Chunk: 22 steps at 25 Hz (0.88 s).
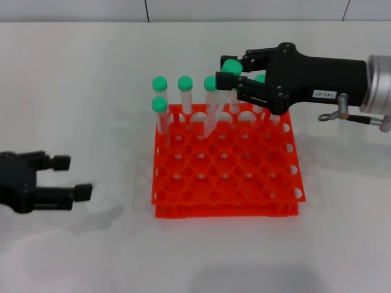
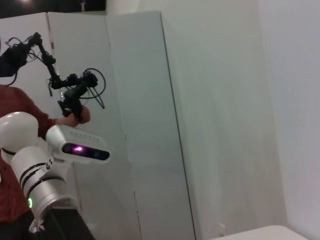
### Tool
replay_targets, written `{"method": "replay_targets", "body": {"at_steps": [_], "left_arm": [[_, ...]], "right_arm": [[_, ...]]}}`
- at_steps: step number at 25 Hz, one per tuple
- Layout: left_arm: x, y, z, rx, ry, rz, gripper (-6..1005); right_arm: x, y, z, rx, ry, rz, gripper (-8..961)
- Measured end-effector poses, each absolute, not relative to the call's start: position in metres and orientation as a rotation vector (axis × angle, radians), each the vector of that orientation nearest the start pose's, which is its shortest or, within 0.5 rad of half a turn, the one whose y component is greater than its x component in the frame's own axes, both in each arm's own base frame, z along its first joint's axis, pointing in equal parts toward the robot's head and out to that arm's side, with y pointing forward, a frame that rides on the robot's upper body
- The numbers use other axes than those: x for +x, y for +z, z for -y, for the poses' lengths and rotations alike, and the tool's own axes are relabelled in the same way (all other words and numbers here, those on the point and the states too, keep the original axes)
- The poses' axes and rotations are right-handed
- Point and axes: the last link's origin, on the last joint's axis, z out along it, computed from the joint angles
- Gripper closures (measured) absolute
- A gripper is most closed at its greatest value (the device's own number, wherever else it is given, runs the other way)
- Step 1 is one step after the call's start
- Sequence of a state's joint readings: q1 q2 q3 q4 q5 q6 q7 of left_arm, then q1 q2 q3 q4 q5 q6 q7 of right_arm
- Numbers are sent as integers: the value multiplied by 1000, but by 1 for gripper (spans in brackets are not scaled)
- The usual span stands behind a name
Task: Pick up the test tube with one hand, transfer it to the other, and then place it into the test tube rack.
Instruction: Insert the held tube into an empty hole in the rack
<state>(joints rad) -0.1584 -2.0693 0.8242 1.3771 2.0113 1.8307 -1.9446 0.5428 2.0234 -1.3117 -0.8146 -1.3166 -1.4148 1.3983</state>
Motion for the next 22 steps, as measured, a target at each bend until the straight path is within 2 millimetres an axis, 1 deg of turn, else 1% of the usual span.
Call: {"method": "replay_targets", "body": {"at_steps": [4,10,17,22], "left_arm": [[-287,86,-244,-2679,-320,997,112],[-297,91,-239,-2664,-298,954,112],[-302,90,-238,-2686,-315,894,112],[-302,89,-243,-2708,-330,885,112]], "right_arm": [[147,-14,-355,-2780,1032,-245,687],[134,-26,-362,-2786,996,-243,687],[125,-37,-373,-2772,922,-256,687],[121,-42,-377,-2766,885,-250,688]]}}
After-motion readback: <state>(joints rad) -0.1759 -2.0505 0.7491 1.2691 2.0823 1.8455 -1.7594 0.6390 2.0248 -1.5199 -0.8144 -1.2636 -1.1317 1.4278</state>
